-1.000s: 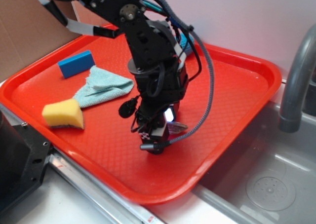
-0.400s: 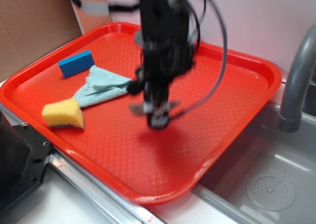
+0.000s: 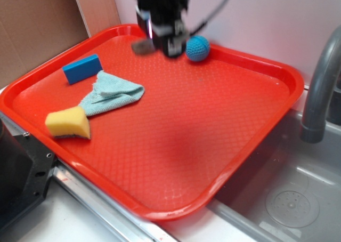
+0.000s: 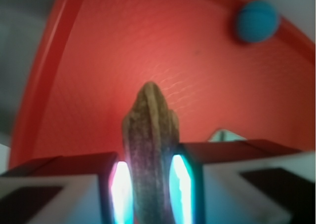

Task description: Grab the wood chip.

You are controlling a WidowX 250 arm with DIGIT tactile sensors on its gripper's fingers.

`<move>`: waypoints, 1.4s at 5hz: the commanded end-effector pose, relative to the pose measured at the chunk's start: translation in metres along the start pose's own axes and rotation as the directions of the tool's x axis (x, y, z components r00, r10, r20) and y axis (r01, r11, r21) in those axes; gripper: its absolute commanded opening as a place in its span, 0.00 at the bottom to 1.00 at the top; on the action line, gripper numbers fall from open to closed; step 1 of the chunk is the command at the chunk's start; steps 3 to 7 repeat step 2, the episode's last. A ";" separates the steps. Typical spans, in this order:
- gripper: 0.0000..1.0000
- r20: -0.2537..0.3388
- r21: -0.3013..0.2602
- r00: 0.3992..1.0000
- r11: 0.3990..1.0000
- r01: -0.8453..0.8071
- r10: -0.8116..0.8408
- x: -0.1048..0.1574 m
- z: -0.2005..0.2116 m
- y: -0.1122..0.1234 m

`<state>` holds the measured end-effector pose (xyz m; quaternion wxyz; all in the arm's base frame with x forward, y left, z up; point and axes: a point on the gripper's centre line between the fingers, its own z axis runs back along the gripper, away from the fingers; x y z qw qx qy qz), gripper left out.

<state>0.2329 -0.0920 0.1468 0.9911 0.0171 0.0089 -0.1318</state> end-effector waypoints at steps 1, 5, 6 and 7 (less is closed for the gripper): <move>0.00 0.112 -0.114 0.920 0.924 -0.364 0.376 -0.025 0.079 0.046; 0.00 0.153 -0.031 0.917 0.929 -0.369 0.370 -0.019 0.085 0.043; 0.00 0.153 -0.031 0.917 0.929 -0.369 0.370 -0.019 0.085 0.043; 0.00 0.153 -0.031 0.917 0.929 -0.369 0.370 -0.019 0.085 0.043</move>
